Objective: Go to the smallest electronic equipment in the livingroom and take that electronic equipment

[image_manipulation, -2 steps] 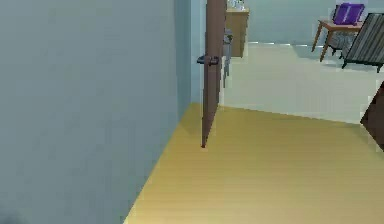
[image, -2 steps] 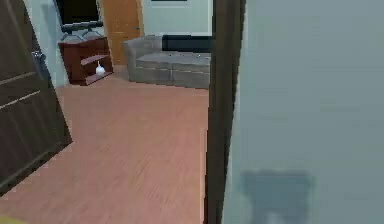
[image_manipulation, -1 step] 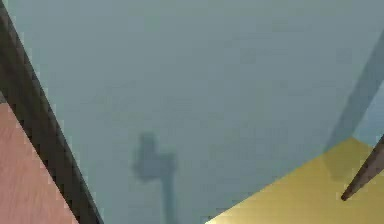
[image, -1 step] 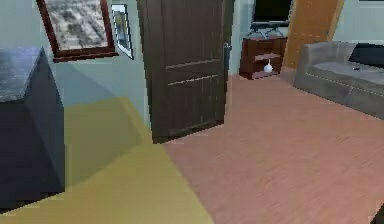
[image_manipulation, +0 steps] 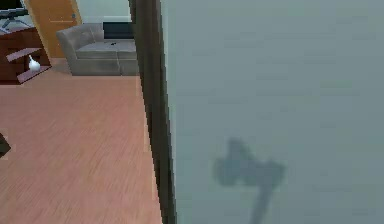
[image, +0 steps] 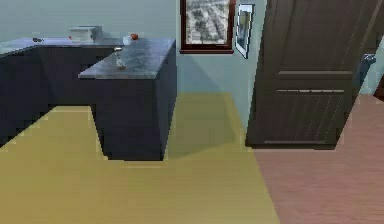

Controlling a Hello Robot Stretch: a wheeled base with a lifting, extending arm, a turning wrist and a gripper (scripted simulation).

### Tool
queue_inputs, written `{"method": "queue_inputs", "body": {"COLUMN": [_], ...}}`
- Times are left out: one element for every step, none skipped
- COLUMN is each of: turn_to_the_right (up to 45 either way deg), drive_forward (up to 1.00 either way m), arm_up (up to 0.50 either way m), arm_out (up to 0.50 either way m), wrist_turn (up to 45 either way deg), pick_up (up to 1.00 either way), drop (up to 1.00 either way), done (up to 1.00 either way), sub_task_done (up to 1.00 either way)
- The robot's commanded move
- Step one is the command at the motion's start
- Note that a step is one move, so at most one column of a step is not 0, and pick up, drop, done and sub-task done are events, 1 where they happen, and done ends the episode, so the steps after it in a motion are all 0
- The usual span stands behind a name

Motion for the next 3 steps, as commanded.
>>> {"method": "queue_inputs", "body": {"turn_to_the_right": [0.0,45.0,24.0], "drive_forward": [0.3,0.0,0.0], "arm_up": [0.0,0.0,0.0], "arm_out": [0.0,0.0,0.0], "wrist_turn": [0.0,0.0,0.0], "pick_up": [0.0,0.0,0.0], "drop": [0.0,0.0,0.0], "done": [0.0,0.0,0.0], "sub_task_done": [0.0,0.0,0.0]}}
